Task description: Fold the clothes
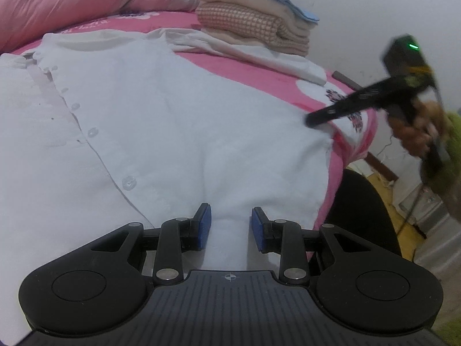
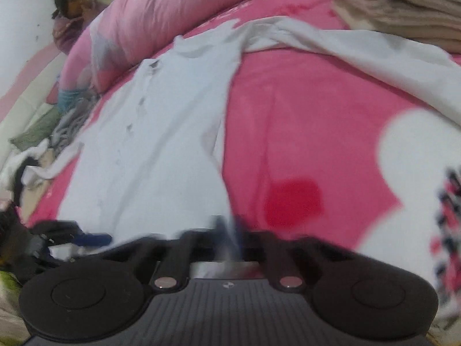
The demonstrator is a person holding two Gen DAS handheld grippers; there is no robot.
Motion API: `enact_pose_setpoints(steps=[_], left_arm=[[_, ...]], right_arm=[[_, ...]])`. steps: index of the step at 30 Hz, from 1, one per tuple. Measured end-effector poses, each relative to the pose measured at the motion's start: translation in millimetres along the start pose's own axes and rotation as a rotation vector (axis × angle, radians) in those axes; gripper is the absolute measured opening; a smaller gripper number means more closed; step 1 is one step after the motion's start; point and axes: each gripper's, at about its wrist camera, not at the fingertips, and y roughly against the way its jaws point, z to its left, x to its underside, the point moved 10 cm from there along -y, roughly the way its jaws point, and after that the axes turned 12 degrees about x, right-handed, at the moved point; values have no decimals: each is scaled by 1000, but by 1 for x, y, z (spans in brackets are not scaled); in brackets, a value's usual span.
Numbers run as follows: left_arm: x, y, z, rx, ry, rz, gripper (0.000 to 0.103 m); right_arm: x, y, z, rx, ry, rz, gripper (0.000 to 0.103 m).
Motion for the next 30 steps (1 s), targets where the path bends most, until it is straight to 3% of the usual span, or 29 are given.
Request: enact_pose_setpoints(steps=[2, 10, 13, 17, 19, 21, 24, 27, 30], left_arm=[[-1, 0, 0, -14, 4, 5, 30], [-4, 6, 0, -47, 23, 21, 31], [-9, 18, -7, -57, 11, 0, 31], [-15, 19, -20, -36, -9, -35, 31], [-9, 8, -19, -64, -14, 3, 31], [5, -5, -13, -98, -2, 58, 31], [2, 11, -13, -96, 41, 14, 31], [-18, 46, -14, -45, 83, -99, 32], [-47, 76, -2, -70, 79, -176, 32]], right_arm=[[7, 15, 0, -48, -60, -40, 0], [19, 15, -37, -33, -290, -114, 4], [9, 42, -37, 87, -195, -261, 5], [16, 51, 14, 27, 50, -345, 5], [27, 39, 34, 40, 196, -349, 6], [41, 11, 33, 115, 290, -272, 7], [38, 9, 27, 123, 268, -231, 7], [5, 46, 43, 63, 275, -338, 7], [-34, 67, 71, 5, 297, -420, 7]])
